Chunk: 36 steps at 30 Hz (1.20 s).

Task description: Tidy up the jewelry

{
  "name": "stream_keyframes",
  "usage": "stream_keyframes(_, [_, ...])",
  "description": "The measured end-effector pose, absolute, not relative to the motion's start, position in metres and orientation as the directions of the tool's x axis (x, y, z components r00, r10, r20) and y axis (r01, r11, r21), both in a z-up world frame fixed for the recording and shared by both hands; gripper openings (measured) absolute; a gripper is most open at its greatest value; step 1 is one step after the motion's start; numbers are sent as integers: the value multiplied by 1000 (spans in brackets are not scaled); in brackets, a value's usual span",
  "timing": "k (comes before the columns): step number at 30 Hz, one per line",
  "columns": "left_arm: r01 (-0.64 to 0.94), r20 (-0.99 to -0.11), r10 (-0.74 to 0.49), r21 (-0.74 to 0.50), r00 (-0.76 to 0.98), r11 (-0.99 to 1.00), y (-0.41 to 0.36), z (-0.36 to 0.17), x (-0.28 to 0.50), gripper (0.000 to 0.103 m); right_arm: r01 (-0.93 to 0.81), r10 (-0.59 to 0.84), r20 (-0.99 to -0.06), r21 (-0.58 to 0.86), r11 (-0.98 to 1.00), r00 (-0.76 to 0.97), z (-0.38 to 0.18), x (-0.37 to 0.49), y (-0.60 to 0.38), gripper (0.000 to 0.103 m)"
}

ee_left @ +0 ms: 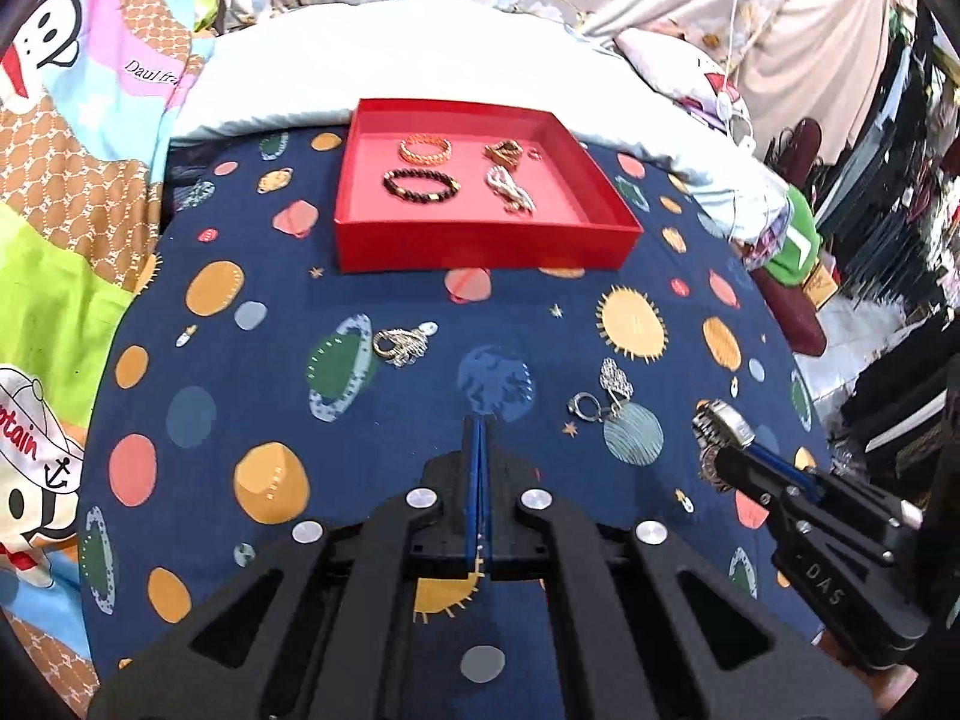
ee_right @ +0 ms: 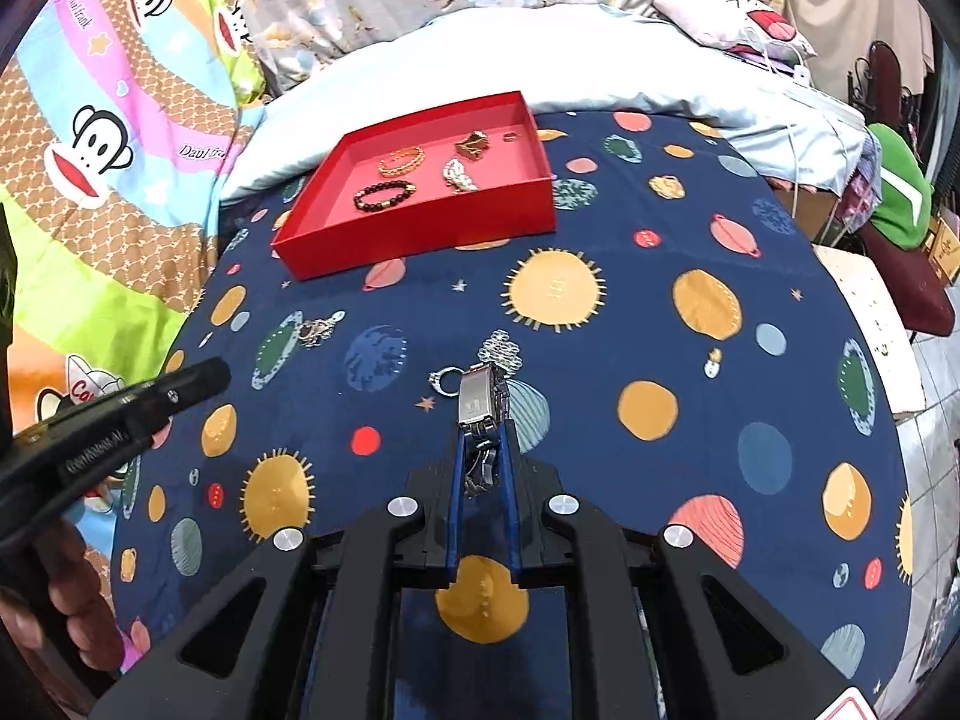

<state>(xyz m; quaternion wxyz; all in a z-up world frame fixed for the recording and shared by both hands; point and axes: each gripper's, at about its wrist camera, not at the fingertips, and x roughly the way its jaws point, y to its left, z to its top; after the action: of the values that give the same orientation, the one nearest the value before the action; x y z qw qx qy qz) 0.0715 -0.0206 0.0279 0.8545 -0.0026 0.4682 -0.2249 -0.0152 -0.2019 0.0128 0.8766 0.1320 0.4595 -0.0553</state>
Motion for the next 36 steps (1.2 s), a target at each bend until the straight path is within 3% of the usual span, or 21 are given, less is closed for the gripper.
stream_keyframes(12, [408,-818,-412,-243,402,880,-40,6,84,2,245,8,-833,172,954,553,6,-16,-209,10])
stream_keyframes(15, [411,-812,-440,-276,384,869,-57,-5,92,22,256,1,-835,170,951,550,4,-19,-214,10])
stream_keyframes(17, [428,-807,-465,-298,364,853,-69,-12,97,30,265,-2,-837,171,949,548,3,-21,-218,10])
stream_keyframes(30, [461,-844,-418,-239,336,855,-115,-43,104,26,299,-8,-836,187,936,549,-1,-27,-238,10])
stream_keyframes(32, [467,-853,-399,-217,337,857,-120,-48,104,21,302,-10,-834,188,934,551,0,-28,-240,10])
stream_keyframes(34, [469,-860,-378,-192,343,862,-122,-52,104,7,306,-12,-833,189,933,552,0,-28,-241,10])
stream_keyframes(36, [480,-859,-375,-180,349,859,-123,-52,102,7,310,-15,-834,189,932,552,0,-28,-242,10])
